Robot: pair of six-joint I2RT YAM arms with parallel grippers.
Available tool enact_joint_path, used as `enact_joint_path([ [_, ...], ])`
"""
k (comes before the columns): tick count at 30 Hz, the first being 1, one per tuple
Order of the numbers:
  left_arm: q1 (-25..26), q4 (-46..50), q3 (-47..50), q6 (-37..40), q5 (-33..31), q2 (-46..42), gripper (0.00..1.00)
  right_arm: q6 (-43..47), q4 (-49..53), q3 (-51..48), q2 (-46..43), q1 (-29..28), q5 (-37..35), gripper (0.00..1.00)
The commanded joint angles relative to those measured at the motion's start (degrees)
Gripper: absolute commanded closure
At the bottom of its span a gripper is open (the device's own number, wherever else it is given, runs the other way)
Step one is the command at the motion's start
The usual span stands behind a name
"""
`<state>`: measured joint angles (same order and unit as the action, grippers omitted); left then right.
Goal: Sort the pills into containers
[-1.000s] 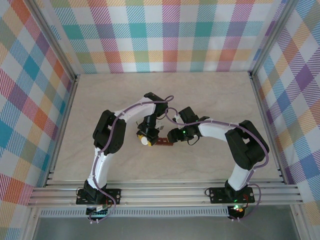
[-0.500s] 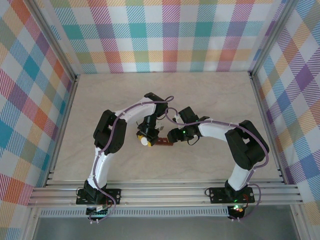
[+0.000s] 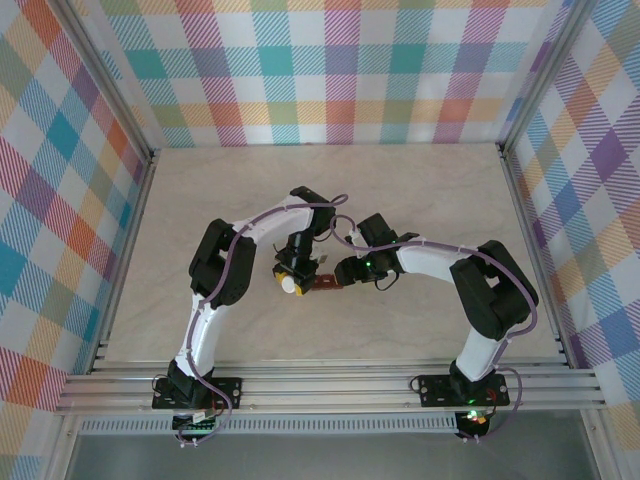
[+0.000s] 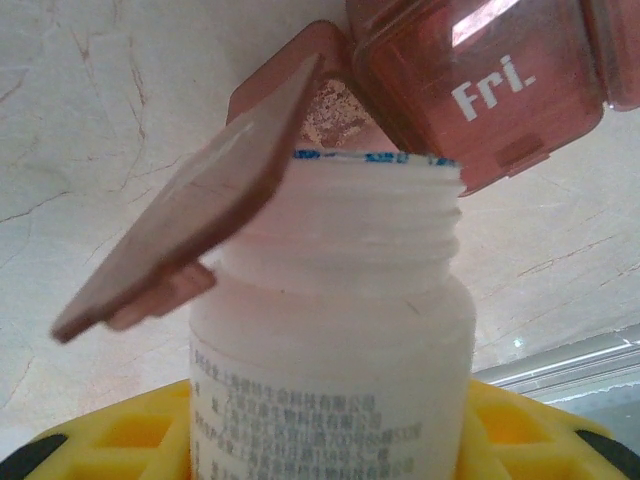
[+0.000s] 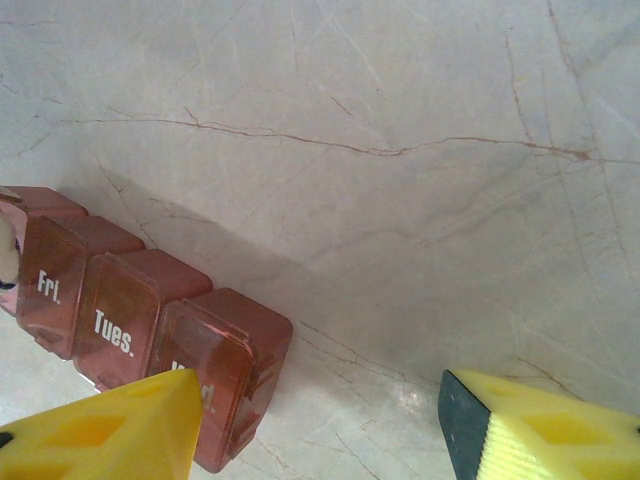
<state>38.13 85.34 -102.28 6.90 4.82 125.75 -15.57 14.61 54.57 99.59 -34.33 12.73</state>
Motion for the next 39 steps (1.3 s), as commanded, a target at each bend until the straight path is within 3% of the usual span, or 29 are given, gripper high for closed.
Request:
enact_joint_path([
  [1,0.19,3.06,-1.79,-0.13,-0.34,-0.51,1.0,-0.07,0.4,0.05,0.44,-0.77,1.86,0.34],
  [18,0.18,1.92,0.36,-0.22,-0.09,-2.51,1.0,0.11,0.42,0.1,0.52,-0.88,1.58,0.34],
  [39,0.02,-10.13,10.57,-2.76,1.63,-9.27,1.0,0.28,0.64,0.19,0.53,-0.83,1.37,0.34],
])
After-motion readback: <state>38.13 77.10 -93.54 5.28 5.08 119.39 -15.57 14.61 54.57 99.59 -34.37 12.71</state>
